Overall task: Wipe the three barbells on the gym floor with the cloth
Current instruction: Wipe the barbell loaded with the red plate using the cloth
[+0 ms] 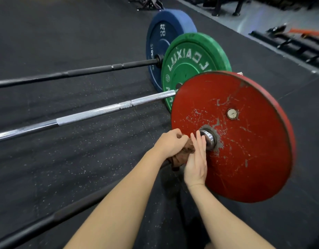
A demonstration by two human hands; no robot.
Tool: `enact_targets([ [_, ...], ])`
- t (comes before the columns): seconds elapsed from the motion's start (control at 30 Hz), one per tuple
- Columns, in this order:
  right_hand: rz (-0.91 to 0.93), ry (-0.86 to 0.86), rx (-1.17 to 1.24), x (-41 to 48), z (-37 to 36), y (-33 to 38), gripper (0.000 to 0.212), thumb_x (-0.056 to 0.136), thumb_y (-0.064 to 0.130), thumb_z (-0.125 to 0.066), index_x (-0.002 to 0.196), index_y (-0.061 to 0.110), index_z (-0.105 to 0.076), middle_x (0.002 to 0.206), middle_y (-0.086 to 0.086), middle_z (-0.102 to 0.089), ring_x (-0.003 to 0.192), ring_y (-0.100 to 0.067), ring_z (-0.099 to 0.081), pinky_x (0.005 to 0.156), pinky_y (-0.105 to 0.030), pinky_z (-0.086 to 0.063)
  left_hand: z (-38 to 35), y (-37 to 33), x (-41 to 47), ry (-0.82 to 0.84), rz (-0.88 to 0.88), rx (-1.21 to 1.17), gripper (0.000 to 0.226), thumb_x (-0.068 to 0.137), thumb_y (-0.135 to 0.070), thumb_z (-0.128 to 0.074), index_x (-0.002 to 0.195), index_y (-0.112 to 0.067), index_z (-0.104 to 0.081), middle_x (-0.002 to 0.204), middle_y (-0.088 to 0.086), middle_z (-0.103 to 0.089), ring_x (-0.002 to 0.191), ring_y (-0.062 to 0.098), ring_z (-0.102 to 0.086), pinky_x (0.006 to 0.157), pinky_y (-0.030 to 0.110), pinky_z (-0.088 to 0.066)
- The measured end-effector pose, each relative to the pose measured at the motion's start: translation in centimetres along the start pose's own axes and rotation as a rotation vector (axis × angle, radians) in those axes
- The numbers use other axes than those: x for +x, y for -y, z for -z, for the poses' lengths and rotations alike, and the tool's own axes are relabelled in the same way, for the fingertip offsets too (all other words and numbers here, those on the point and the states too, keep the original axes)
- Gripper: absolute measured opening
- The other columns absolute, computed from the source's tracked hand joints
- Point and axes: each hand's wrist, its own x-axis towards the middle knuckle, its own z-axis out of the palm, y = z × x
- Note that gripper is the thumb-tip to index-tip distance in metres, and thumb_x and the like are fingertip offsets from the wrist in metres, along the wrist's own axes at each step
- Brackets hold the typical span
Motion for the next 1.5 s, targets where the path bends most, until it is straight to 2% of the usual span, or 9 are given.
enact_targets([
  [0.1, -0.039, -0.026, -0.002, -0.1, -0.2, 0.4, 0.055, 0.101, 0.016, -0.03, 0.155, 0.018, -0.042, 0.166, 0.01, -0.025, 0.155, -0.002, -0.009, 0.125, -0.021, -0.008, 0.4, 0.7, -1.6, -0.001, -0.01, -0.022, 0.024, 0.102, -0.045, -0.045, 0.098, -0.024, -0.057, 0.105, -0.004, -0.068, 0.098, 0.02, -0.06, 0.074, 0.033, -0.043],
  [0.3, -0.145, -0.131, 0.073, -0.5, -1.3, 1.6, 0.051, 0.109, 0.036, -0.024, 0.154, 0.022, -0.043, 0.165, 0.015, -0.027, 0.153, 0.002, -0.009, 0.121, -0.013, -0.004, 2.7, 5.4, -4.2, 0.016, 0.023, 0.021, 0.024, 0.098, -0.051, -0.045, 0.084, -0.034, -0.055, 0.096, -0.006, -0.07, 0.094, 0.02, -0.063, 0.092, 0.039, -0.052],
  [0.5, -0.209, -0.175, 0.191, -0.1, -1.5, 2.6, 0.065, 0.102, 0.055, -0.021, 0.153, 0.023, -0.046, 0.161, 0.021, -0.028, 0.153, 0.003, -0.013, 0.119, -0.01, -0.008, 3.1, 6.2, -4.7, 0.016, 0.026, 0.001, 0.024, 0.097, -0.051, -0.047, 0.085, -0.033, -0.057, 0.092, -0.008, -0.071, 0.092, 0.018, -0.066, 0.093, 0.042, -0.053],
  [0.67, -0.15, -0.143, 0.215, 0.0, -1.3, 1.5, 0.06, 0.106, 0.048, -0.024, 0.152, 0.017, -0.046, 0.163, 0.012, -0.032, 0.153, 0.001, -0.015, 0.122, -0.016, -0.012, 2.4, 4.2, -3.0, 0.008, 0.019, 0.015, 0.022, 0.097, -0.047, -0.048, 0.09, -0.03, -0.059, 0.095, -0.007, -0.071, 0.095, 0.018, -0.065, 0.093, 0.042, -0.054],
  [0.9, -0.087, -0.138, 0.274, 0.2, -0.9, 1.1, 0.054, 0.106, 0.043, -0.032, 0.153, 0.02, -0.04, 0.163, 0.003, -0.035, 0.154, -0.01, -0.021, 0.125, -0.035, -0.022, -1.1, -1.3, 1.7, -0.036, -0.013, 0.034, 0.02, 0.101, -0.04, -0.051, 0.103, -0.023, -0.06, 0.098, -0.005, -0.068, 0.091, 0.014, -0.062, 0.073, 0.031, -0.046],
  [1.07, -0.024, -0.146, 0.117, 0.3, -1.2, 0.4, 0.061, 0.105, 0.04, -0.033, 0.158, 0.011, -0.031, 0.166, 0.001, -0.028, 0.155, -0.014, -0.019, 0.125, -0.028, -0.016, -1.6, -2.2, 4.2, 0.044, -0.02, -0.02, 0.013, 0.097, -0.039, -0.056, 0.09, -0.029, -0.061, 0.096, -0.006, -0.068, 0.095, 0.018, -0.064, 0.092, 0.04, -0.053],
  [1.2, -0.073, -0.208, 0.038, 0.3, -2.2, 0.6, 0.06, 0.106, 0.043, -0.031, 0.156, 0.011, -0.033, 0.165, -0.002, -0.03, 0.154, -0.011, -0.019, 0.124, -0.024, -0.014, -1.6, -1.5, 3.5, 0.037, -0.043, -0.022, 0.02, 0.099, -0.04, -0.051, 0.082, -0.032, -0.055, 0.09, -0.007, -0.066, 0.089, 0.017, -0.061, 0.085, 0.038, -0.051],
  [1.37, -0.014, -0.203, -0.024, -0.6, -2.2, 0.6, 0.075, 0.104, 0.061, -0.022, 0.158, 0.01, -0.032, 0.168, -0.001, -0.023, 0.156, -0.016, -0.013, 0.126, -0.033, -0.013, -0.7, -0.4, 0.6, 0.003, -0.089, 0.023, 0.019, 0.102, -0.034, -0.047, 0.098, -0.022, -0.061, 0.09, -0.003, -0.068, 0.083, 0.016, -0.06, 0.066, 0.028, -0.043],
  [1.5, 0.037, -0.178, -0.042, -1.3, -2.1, 0.9, 0.097, 0.094, 0.076, -0.03, 0.159, 0.004, -0.024, 0.17, -0.007, -0.013, 0.158, -0.023, -0.007, 0.127, -0.038, -0.01, 1.1, 1.9, -2.1, 0.01, -0.042, -0.004, 0.02, 0.102, -0.035, -0.044, 0.099, -0.024, -0.061, 0.093, -0.004, -0.069, 0.09, 0.019, -0.061, 0.08, 0.034, -0.048],
])
